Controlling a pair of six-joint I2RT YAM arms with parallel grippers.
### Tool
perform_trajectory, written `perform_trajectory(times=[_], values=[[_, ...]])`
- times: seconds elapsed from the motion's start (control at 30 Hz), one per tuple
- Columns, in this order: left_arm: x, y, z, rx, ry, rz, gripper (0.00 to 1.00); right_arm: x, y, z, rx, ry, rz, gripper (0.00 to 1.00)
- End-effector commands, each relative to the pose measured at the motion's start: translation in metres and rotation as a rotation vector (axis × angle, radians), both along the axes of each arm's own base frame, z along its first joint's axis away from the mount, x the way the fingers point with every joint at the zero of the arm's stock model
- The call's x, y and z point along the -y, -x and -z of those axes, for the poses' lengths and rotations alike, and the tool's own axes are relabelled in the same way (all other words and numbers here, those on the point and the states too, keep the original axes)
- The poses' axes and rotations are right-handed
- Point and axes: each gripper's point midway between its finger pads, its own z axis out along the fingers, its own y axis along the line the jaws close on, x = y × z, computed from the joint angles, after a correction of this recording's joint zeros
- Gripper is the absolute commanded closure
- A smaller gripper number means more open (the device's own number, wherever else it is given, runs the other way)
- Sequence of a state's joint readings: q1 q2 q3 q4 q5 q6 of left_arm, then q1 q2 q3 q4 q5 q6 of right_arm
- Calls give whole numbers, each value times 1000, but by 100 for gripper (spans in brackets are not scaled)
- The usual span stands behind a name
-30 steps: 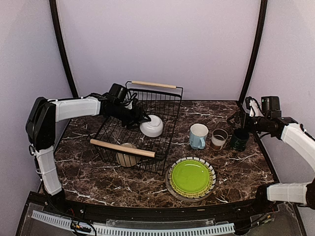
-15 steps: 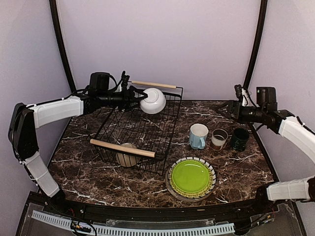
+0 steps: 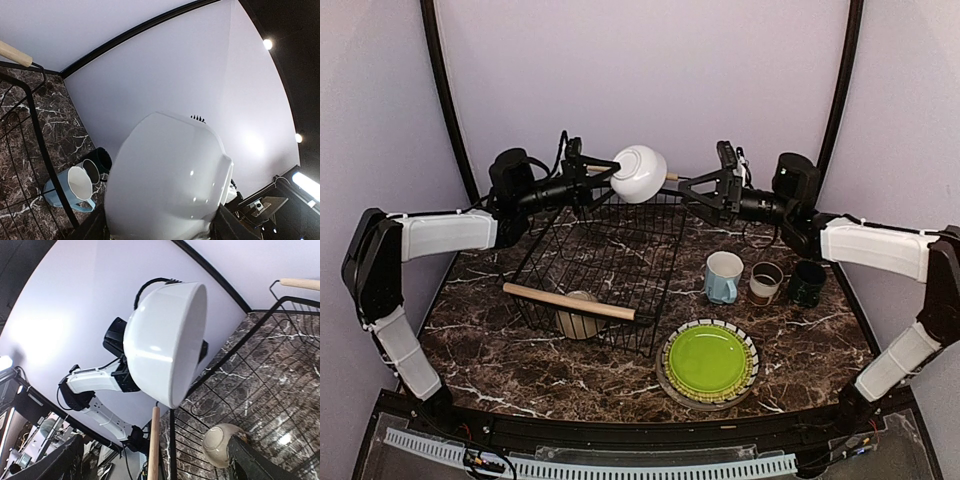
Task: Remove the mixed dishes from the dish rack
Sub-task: Pass from the left arm to the right
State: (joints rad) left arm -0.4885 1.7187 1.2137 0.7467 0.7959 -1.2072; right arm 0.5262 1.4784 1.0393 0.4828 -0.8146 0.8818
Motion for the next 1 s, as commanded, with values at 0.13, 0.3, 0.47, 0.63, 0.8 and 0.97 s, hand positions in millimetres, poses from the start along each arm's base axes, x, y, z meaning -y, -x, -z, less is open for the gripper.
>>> perform_trajectory(times=[0.13, 0.3, 0.47, 0.63, 0.8, 0.97], values=[[10, 18, -15, 30, 121, 81, 63, -36, 13, -70, 130, -227, -147, 12], [18, 24, -14, 21, 135, 114, 63, -43, 13, -81, 129, -297, -204, 33], [18, 27, -14, 28, 158, 126, 64, -43, 18, -88, 139, -348, -241, 55], [22, 28, -10, 14, 171, 138, 64, -43, 21, -92, 132, -371, -270, 75], [25, 30, -10, 16, 179, 153, 64, -42, 24, -94, 138, -386, -286, 94], [26, 32, -4, 20, 166, 160, 54, -35, 28, -97, 167, -394, -283, 100]])
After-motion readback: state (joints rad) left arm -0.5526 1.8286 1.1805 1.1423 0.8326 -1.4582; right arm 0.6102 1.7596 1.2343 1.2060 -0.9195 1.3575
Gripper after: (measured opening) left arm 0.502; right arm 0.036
